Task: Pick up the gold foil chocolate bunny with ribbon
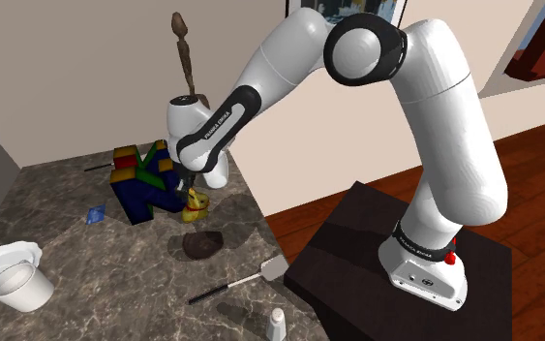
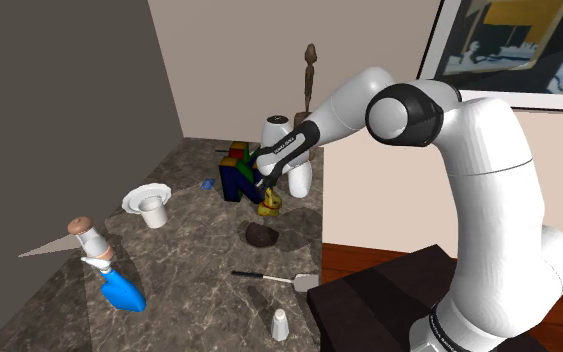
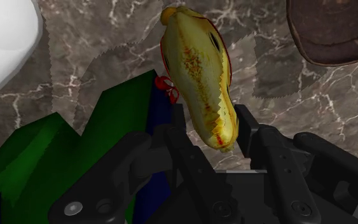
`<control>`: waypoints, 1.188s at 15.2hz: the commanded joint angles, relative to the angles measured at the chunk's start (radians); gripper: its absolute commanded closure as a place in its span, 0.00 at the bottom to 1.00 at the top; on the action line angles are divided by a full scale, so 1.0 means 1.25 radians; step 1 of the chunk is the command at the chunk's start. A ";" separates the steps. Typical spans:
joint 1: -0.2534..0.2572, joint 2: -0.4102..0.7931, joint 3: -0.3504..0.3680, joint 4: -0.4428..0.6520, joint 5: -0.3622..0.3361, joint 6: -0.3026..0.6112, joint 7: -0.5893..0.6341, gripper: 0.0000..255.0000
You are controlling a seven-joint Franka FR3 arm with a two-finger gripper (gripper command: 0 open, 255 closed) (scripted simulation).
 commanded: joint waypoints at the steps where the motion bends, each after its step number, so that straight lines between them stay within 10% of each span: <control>1: 0.000 0.001 0.000 0.000 0.000 0.000 0.000 1.00; 18: -0.009 -0.079 0.014 0.002 0.015 -0.081 -0.005 1.00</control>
